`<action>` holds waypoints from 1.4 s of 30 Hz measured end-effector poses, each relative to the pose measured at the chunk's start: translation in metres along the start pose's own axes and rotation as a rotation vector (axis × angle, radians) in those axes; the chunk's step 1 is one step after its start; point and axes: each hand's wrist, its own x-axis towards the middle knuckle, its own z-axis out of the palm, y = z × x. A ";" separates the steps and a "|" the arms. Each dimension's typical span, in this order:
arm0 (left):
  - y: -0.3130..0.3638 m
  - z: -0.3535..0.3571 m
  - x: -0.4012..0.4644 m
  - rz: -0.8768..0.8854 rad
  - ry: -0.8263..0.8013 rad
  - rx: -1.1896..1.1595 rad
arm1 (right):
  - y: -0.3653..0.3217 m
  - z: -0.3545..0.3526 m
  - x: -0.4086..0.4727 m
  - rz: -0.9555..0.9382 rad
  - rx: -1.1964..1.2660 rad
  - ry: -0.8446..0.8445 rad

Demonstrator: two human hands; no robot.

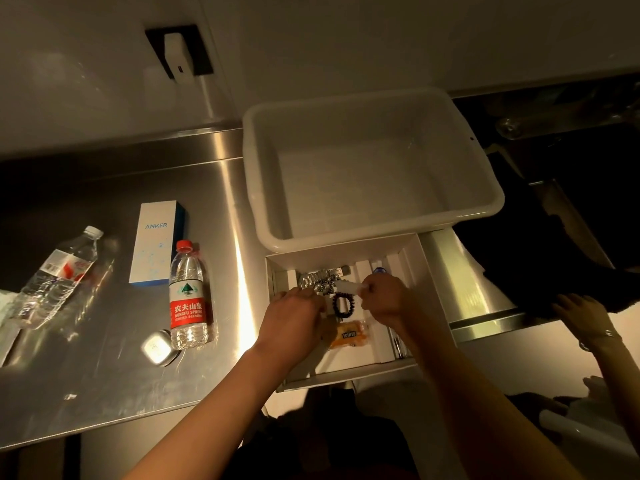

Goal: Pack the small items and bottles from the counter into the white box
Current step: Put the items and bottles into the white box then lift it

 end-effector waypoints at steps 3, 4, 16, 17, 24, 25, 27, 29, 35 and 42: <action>-0.001 -0.001 -0.001 0.011 0.002 -0.009 | -0.013 0.009 -0.004 0.028 -0.096 0.052; -0.001 -0.001 -0.001 0.014 0.003 -0.017 | -0.015 0.012 -0.004 0.047 -0.134 0.067; -0.002 -0.003 -0.003 0.027 -0.011 -0.051 | 0.000 0.026 -0.011 0.151 -0.205 -0.159; -0.002 -0.003 -0.003 0.029 -0.012 -0.053 | -0.001 0.023 -0.013 0.158 -0.218 -0.134; -0.001 -0.010 -0.006 0.047 0.000 -0.045 | -0.020 0.016 -0.015 0.027 -0.161 -0.035; -0.001 -0.011 -0.007 0.054 0.001 -0.028 | -0.023 0.017 -0.016 -0.007 -0.104 -0.039; -0.003 -0.011 -0.009 0.071 -0.009 0.014 | -0.027 0.018 -0.017 -0.052 -0.071 -0.032; -0.004 -0.012 -0.011 0.093 0.002 0.046 | -0.031 0.021 -0.016 -0.092 -0.167 -0.006; -0.011 -0.025 -0.019 0.169 0.132 0.036 | -0.036 0.021 -0.015 -0.143 -0.247 0.084; -0.044 -0.042 -0.039 0.074 0.300 -0.029 | -0.089 0.008 -0.024 -0.244 -0.008 0.102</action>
